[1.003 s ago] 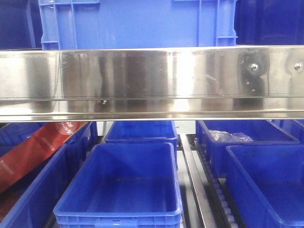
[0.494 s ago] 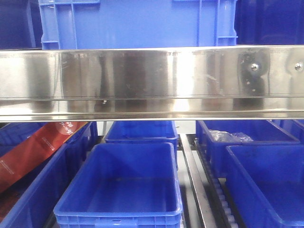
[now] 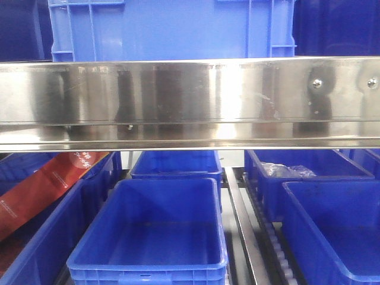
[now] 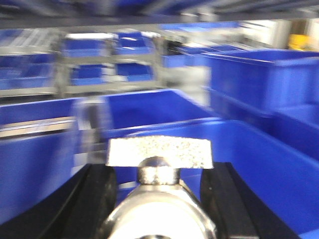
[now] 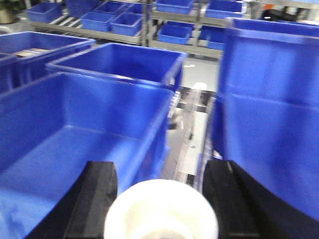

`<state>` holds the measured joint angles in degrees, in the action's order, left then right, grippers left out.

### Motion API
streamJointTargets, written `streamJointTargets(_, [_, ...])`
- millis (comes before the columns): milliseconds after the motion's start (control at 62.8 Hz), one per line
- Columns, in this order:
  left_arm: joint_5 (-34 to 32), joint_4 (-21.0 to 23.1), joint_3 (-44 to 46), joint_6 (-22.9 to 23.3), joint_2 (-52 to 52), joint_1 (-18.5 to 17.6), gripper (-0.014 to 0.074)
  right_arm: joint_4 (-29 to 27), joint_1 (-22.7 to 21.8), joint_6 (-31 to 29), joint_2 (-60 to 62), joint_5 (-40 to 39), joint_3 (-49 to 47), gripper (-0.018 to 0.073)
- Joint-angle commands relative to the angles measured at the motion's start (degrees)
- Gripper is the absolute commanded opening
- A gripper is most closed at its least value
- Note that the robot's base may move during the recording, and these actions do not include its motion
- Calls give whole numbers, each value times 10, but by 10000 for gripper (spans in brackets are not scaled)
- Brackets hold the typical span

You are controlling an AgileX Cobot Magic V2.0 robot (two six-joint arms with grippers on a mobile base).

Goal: Place valve from conveyor to right shelf box

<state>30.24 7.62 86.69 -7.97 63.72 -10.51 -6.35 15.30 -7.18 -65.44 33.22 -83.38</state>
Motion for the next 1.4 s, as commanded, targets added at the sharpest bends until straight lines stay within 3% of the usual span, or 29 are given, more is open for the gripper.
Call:
streamJointTargets(0, [-21, 13, 53, -6, 54, -42, -111, -5, 18, -5, -44, -53, -55, -162])
streamJointTargets(96, [-27, 13, 96, -6, 121, -85, -111, -16, 40, -5, -105, -56, -108, -162])
streamJointTargets(223, [-44, 13, 135, -6, 203, -115, -111, -30, 61, -5, -184, -63, -174, -162])
streamJointTargets(621, [-47, 13, 154, -6, 341, -134, -109, -79, 78, -5, -333, -65, -219, -154])
streamJointTargets(701, [-43, 13, 154, -6, 347, -134, -66, -80, 78, -5, -345, -63, -219, -57])
streamJointTargets(764, [-43, 13, 154, -6, 351, -134, 11, -87, 78, -5, -351, -63, -219, 89])
streamJointTargets(876, [-34, 13, 154, -6, 357, -134, 235, -108, 78, -5, -356, -63, -219, 298])
streamJointTargets(1035, [-30, 13, 154, -6, 356, -134, 405, -110, 78, -5, -356, -54, -219, 407])
streamJointTargets(1226, [-30, 3, 157, -6, 354, -134, 404, -110, 78, -5, -356, -37, -221, 433])
streamJointTargets(1306, [-22, -2, 169, -6, 346, -134, 317, -110, 78, -5, -352, -30, -230, 385])
streamJointTargets(1386, [-23, -2, 174, -6, 337, -134, 166, -110, 78, -5, -349, -17, -242, 237])
